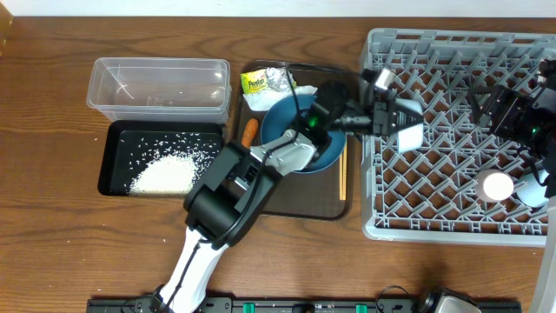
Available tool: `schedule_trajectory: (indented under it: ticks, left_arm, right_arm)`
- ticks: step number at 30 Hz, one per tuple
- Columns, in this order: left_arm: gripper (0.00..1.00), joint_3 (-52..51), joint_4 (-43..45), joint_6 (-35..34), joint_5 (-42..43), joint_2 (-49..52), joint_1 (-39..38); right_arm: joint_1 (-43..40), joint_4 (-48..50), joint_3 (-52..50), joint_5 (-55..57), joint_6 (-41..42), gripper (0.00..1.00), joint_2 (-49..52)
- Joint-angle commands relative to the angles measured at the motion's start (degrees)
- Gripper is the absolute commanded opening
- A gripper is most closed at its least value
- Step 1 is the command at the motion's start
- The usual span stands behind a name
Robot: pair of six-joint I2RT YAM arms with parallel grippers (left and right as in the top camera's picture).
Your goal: Sort waste into correct bins and load items into the dishwasher rack
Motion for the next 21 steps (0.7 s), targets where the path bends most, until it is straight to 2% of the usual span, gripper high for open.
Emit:
schedule_trajectory:
  ticks: [1,2,5,15,21]
  left_arm:
    - [0.67,1.49,0.39,-2.23,0.94,0.79,1.88]
    - [0.82,1.49,0.39,-2.43,1.68,0.79,2.23]
    - [0.98,1.49,0.39,-4.0,4.35,0.79,3.23]
    - [0.98,1.51,0.94,-8.28,9.2,0.66,9.18]
    - [0.98,1.53,13.35,-12.98,10.19,-1.09,13.38]
  right_arm:
    - [0.22,-0.09,0.44,0.55,0.39,0.82,0.37]
    - [0.22,-0.07,0.44,0.61,0.39,0.82,0.37]
    - [0.22,0.0,0.44,1.42,0.42,0.82,0.37]
    - [0.22,-0.15,0.44,1.4,0.42,0.83,0.37]
    - [0.24,-0.22,0.44,-0.09,0.39,0.83,0.35]
